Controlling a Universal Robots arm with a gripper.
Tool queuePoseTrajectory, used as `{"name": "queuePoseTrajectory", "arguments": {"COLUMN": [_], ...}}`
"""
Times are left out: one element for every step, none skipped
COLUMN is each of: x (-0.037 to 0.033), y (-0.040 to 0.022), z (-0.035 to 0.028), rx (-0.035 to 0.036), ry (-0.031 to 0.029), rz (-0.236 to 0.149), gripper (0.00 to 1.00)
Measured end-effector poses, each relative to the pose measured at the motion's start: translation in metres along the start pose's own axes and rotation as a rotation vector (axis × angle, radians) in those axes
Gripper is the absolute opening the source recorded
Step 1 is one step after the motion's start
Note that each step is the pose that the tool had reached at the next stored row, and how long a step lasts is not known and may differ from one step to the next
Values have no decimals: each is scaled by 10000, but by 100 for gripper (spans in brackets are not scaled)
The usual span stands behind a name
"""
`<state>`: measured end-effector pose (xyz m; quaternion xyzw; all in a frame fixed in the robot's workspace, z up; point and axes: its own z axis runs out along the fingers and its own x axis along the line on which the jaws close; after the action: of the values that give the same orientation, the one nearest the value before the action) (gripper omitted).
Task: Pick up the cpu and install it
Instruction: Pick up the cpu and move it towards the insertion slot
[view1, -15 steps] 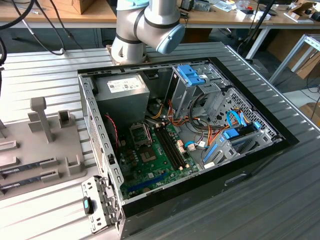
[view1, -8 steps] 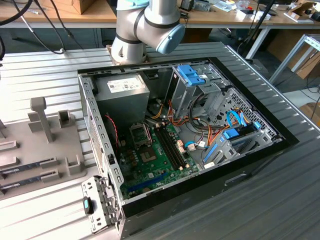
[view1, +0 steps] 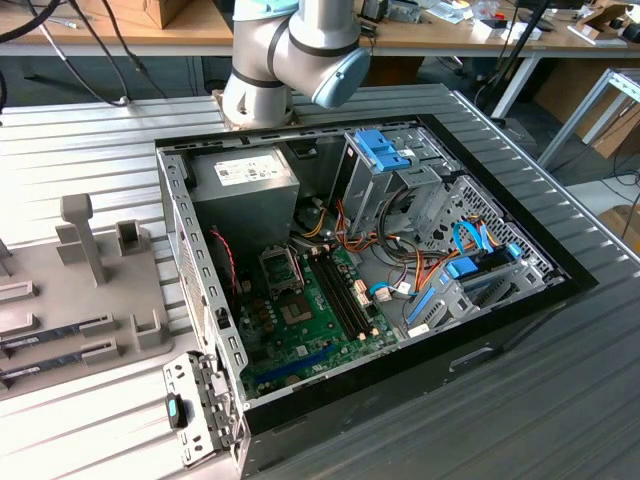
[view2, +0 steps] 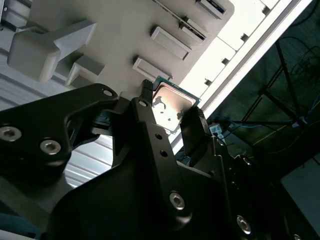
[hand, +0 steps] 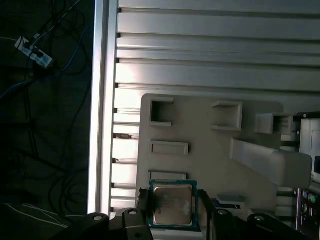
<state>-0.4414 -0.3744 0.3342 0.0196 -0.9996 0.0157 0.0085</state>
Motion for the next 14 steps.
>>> {"name": "queuePoseTrajectory", "arguments": {"x": [0,0,1,1,1,1,1,1,2,2,2,2,2,3], "y": [0,-1,-1,-1,-1,-2,-2,-3,-3,-3,-4,-4,-4,-5], "z": [-10,-21,-29,-39,-48,-60,-69,-79,-93,-103,-114,-126,-139,-146], "rx": [0,0,0,0,0,0,0,0,0,0,0,0,0,0], "ry": [-1,-1,-1,-1,0,-1,0,-1,-1,-1,-1,0,0,0], "rz": [0,0,1,0,0,0,0,0,0,0,0,0,0,0], "gripper": [47,47,47,47,47,47,47,47,47,47,47,47,47,47]}}
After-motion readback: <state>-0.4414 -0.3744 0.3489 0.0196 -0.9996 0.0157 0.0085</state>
